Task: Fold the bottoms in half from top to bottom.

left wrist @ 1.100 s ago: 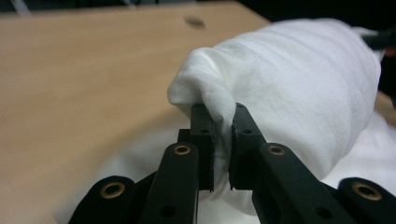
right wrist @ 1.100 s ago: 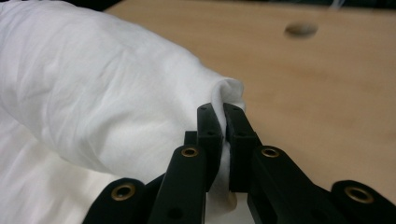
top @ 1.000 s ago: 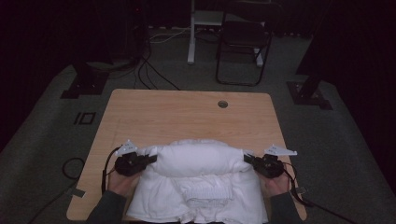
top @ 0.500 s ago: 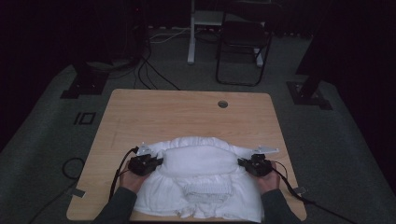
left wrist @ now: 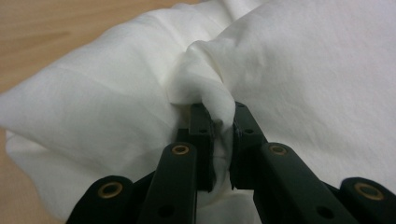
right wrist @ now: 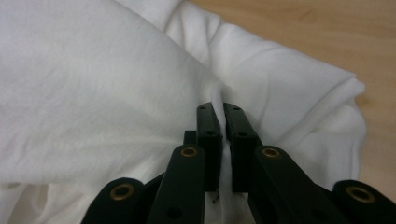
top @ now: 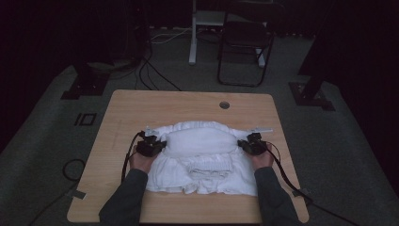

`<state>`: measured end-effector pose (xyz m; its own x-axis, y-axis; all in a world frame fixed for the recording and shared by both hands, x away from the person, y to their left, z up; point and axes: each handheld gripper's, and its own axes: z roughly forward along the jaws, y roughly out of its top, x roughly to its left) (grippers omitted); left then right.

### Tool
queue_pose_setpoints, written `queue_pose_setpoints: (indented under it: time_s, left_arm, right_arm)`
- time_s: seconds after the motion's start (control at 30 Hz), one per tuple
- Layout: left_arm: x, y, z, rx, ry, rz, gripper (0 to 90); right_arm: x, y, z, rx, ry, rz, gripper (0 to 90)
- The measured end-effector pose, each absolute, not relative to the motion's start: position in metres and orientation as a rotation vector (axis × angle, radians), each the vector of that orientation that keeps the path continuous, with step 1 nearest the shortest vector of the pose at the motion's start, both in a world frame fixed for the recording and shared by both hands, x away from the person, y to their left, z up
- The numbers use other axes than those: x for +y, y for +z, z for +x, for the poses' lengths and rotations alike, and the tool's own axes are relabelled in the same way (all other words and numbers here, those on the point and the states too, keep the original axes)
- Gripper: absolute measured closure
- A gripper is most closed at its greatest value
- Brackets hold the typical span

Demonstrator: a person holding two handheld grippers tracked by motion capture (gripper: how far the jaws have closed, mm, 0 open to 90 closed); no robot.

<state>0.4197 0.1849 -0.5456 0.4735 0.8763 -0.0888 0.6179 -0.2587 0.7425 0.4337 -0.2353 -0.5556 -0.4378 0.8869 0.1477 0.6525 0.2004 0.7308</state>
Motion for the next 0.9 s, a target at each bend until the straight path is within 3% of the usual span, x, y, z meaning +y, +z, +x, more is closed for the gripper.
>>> queue_pose_setpoints:
  time_s: [0.17, 0.4, 0.63, 0.83, 0.9]
  left_arm:
    - [0.188, -0.535, 0.432, 1.273, 0.439, 1.919, 82.3]
    - [0.212, -0.481, 0.408, 1.122, 0.423, 1.743, 83.1]
    - [0.223, -0.451, 0.386, 1.031, 0.400, 1.621, 83.2]
    - [0.233, -0.468, 0.355, 1.011, 0.289, 1.661, 80.9]
    - [0.236, -0.476, 0.351, 1.022, 0.285, 1.695, 74.6]
  right_arm:
    - [-0.234, -0.550, 0.448, 2.149, 1.090, 1.478, 86.3]
    - [-0.256, -0.508, 0.418, 2.032, 1.290, 1.354, 86.7]
    - [-0.265, -0.472, 0.396, 1.925, 1.403, 1.239, 86.7]
    - [-0.268, -0.482, 0.360, 1.993, 1.431, 1.207, 85.5]
    - [-0.269, -0.493, 0.353, 2.042, 1.400, 1.231, 77.4]
